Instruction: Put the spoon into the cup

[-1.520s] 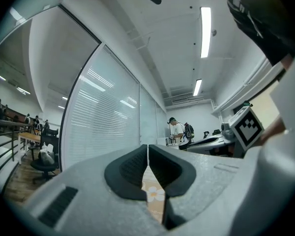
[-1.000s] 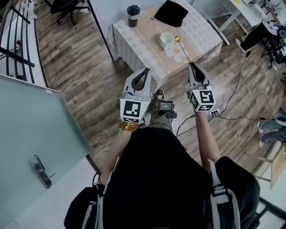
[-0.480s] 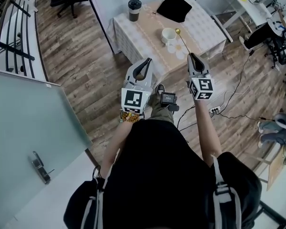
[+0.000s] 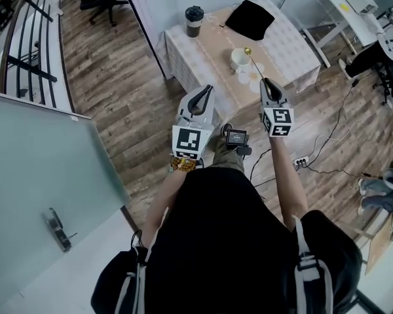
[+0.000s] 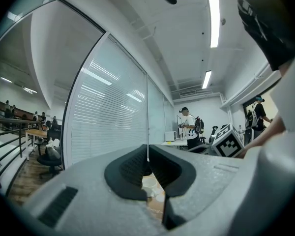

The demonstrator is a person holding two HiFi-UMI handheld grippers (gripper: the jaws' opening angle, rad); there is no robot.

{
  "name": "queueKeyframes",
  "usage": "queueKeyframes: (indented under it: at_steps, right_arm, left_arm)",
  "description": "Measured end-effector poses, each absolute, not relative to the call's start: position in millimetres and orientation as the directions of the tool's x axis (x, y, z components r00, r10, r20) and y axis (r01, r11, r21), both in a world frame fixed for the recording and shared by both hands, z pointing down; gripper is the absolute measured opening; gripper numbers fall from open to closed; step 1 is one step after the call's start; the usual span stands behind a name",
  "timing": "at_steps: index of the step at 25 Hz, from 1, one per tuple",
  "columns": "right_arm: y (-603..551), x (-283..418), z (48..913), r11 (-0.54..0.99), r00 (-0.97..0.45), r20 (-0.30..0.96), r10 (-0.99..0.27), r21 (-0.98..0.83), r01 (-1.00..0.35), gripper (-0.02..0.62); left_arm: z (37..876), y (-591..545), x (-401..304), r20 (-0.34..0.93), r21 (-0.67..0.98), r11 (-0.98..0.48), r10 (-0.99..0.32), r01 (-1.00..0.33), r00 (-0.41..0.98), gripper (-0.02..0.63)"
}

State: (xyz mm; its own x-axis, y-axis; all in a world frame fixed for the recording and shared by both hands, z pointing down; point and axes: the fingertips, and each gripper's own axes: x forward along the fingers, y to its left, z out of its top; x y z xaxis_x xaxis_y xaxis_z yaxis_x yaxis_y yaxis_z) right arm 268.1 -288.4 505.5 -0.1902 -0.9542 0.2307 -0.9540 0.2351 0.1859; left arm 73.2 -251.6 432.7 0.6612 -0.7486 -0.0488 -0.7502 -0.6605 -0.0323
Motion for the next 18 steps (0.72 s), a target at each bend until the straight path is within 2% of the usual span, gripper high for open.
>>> queueKeyframes:
  at_steps: [18]
  right_arm:
    - [-359.8,286.8,588.6,0.276,-0.177,0.404,-0.897,0.201,-0.94,0.035]
  left_arm:
    - [442.0,-278.7,59.0,-0.024,-0.044,-0.6,-0.799,-0.799,0.601,0.025]
